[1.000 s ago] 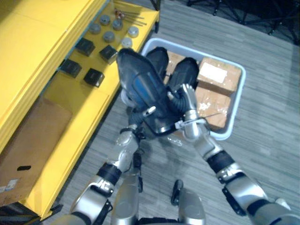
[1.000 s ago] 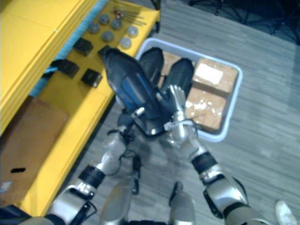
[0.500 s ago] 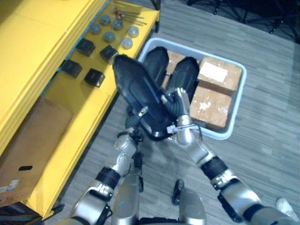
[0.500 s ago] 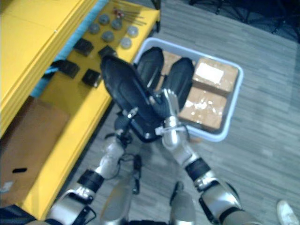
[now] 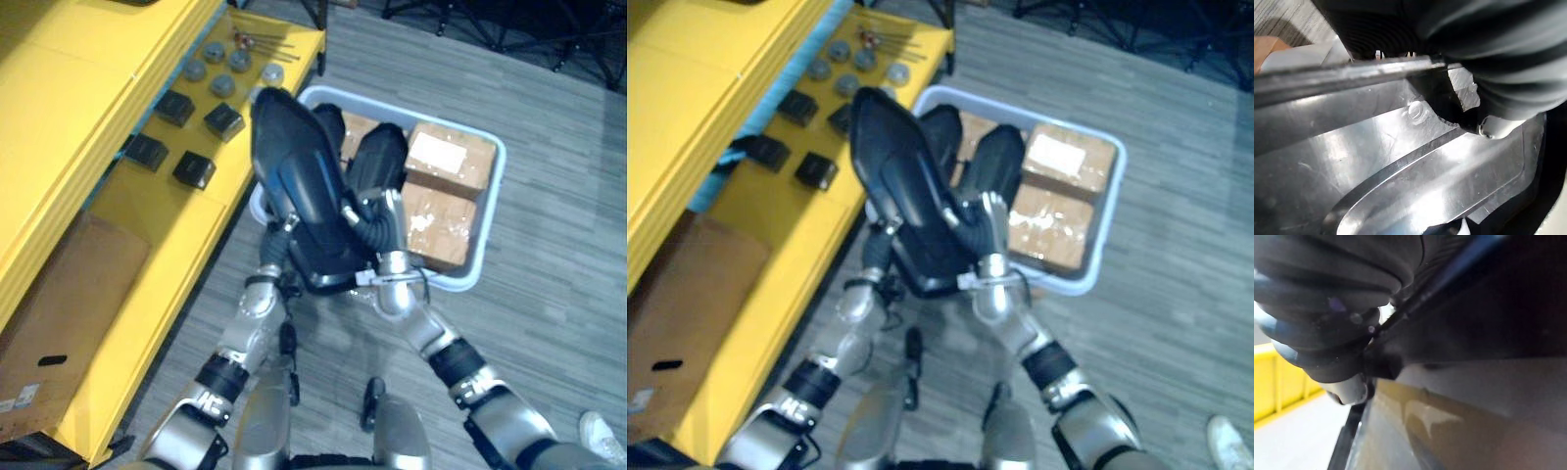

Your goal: Walk over and take plastic housings, then place them on the shelf

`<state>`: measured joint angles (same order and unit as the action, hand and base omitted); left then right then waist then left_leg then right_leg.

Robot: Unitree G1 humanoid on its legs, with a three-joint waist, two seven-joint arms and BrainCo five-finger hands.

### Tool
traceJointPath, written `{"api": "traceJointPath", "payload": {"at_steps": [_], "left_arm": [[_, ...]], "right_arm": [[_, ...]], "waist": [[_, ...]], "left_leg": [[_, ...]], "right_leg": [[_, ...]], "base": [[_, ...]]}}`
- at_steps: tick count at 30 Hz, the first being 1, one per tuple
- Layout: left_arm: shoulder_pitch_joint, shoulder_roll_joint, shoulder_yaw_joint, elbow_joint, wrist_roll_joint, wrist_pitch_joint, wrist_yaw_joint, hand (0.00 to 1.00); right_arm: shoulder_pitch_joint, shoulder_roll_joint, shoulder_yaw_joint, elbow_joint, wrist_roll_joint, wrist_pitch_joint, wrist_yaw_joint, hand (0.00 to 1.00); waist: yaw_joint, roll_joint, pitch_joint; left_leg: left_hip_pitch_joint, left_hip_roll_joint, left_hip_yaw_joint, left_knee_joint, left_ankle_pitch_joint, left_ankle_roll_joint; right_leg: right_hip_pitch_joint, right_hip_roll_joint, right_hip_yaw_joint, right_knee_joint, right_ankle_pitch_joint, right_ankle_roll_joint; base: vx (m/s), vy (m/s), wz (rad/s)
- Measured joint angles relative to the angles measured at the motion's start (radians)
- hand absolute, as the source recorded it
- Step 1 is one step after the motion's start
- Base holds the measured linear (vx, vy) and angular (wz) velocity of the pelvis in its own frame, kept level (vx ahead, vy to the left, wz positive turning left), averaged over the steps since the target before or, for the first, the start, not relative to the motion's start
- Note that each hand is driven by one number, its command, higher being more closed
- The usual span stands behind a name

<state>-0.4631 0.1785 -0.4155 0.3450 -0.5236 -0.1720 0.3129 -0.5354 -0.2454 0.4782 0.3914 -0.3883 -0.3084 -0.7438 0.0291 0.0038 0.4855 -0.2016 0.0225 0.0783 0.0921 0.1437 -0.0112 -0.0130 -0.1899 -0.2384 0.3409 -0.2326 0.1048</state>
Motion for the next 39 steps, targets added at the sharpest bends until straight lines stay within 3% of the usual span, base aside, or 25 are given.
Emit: {"api": "traceJointPath", "payload": {"at_steps": [4,8,12,16,18,23,26,30,32,34,36,39], "left_arm": [[0.000,0.005,-0.001,-0.032,0.163,0.007,0.071,1.00],[0.000,0.012,-0.001,-0.119,0.389,0.041,0.119,1.00],[-0.001,0.028,0.013,-0.184,0.489,0.058,0.147,1.00],[0.016,0.031,0.064,-0.188,0.573,0.091,0.162,1.00],[0.033,0.032,0.107,-0.189,0.621,0.089,0.187,1.00],[0.066,0.031,0.184,-0.232,0.752,0.086,0.273,1.00],[0.122,0.017,0.215,-0.266,0.800,0.083,0.313,1.00],[0.194,-0.001,0.253,-0.270,0.793,0.049,0.344,1.00],[0.243,-0.003,0.266,-0.306,0.727,-0.008,0.341,1.00],[0.294,-0.027,0.279,-0.401,0.677,-0.100,0.330,1.00],[0.328,-0.035,0.282,-0.478,0.636,-0.163,0.297,1.00],[0.391,-0.037,0.285,-0.545,0.594,-0.245,0.225,1.00]], "right_arm": [[0.032,-0.001,-0.006,0.000,0.064,-0.019,0.001,0.00],[0.155,-0.001,-0.068,-0.059,0.104,-0.095,0.011,0.00],[0.239,-0.003,-0.145,-0.198,0.152,-0.189,0.064,0.00],[0.275,-0.014,-0.214,-0.372,0.236,-0.288,0.174,0.00],[0.295,-0.029,-0.277,-0.458,0.353,-0.354,0.268,0.00],[0.318,-0.029,-0.365,-0.575,0.629,-0.432,0.443,0.00],[0.377,-0.013,-0.445,-0.612,0.718,-0.433,0.486,0.00],[0.505,0.037,-0.554,-0.620,0.740,-0.411,0.457,0.00],[0.586,0.070,-0.583,-0.613,0.778,-0.353,0.465,0.00],[0.687,0.115,-0.619,-0.553,0.841,-0.278,0.508,0.00],[0.749,0.142,-0.629,-0.489,0.875,-0.238,0.552,0.00],[0.822,0.180,-0.647,-0.439,0.895,-0.229,0.607,0.00]], "waist": [[-0.003,-0.002,-0.001],[-0.004,-0.002,-0.002],[-0.023,-0.003,-0.003],[-0.049,-0.005,-0.040],[-0.050,-0.006,-0.071],[-0.053,-0.008,-0.080],[-0.060,-0.008,-0.080],[-0.088,-0.014,-0.092],[-0.100,-0.017,-0.104],[-0.101,-0.020,-0.107],[-0.113,-0.018,-0.112],[-0.128,-0.012,-0.127]], "left_leg": [[0.010,0.000,0.010,-0.012,0.000,0.000],[0.014,-0.002,0.013,-0.012,0.000,0.000],[0.024,-0.001,0.020,-0.015,-0.001,0.001],[0.024,0.001,0.029,-0.017,-0.002,0.001],[0.024,0.001,0.031,-0.016,-0.004,0.004],[0.029,0.001,0.037,-0.016,-0.008,0.008],[0.035,0.001,0.042,-0.017,-0.009,0.010],[0.037,0.000,0.046,-0.030,-0.008,0.007],[0.037,0.001,0.053,-0.032,-0.008,0.007],[0.040,0.005,0.071,-0.033,-0.011,0.009],[0.041,0.003,0.074,-0.041,-0.012,0.009],[0.044,0.002,0.080,-0.049,-0.012,0.009]], "right_leg": [[0.000,0.000,0.009,-0.003,0.000,0.001],[0.011,-0.001,0.014,-0.014,0.004,0.005],[0.014,0.000,0.021,-0.019,0.005,0.006],[0.012,0.001,0.027,-0.027,0.016,0.010],[0.014,0.002,0.030,-0.040,0.022,0.011],[0.014,0.002,0.042,-0.044,0.031,0.011],[0.016,0.001,0.048,-0.050,0.038,0.013],[0.014,0.002,0.052,-0.064,0.043,0.011],[0.014,0.003,0.057,-0.074,0.046,0.009],[0.011,0.004,0.075,-0.086,0.053,0.009],[0.011,0.003,0.078,-0.093,0.055,0.010],[0.011,0.003,0.083,-0.101,0.057,0.011]], "base": [[0.01,-0.010,-0.07],[0.03,0.000,-0.01],[0.01,-0.006,-0.06],[0.01,-0.001,-0.08],[0.02,0.011,-0.04],[-0.02,0.019,-0.04],[-0.02,0.020,-0.06],[0.00,0.013,-0.04],[0.03,0.008,-0.10],[0.04,0.011,-0.20],[0.04,0.009,-0.06],[0.05,0.001,-0.05]]}}
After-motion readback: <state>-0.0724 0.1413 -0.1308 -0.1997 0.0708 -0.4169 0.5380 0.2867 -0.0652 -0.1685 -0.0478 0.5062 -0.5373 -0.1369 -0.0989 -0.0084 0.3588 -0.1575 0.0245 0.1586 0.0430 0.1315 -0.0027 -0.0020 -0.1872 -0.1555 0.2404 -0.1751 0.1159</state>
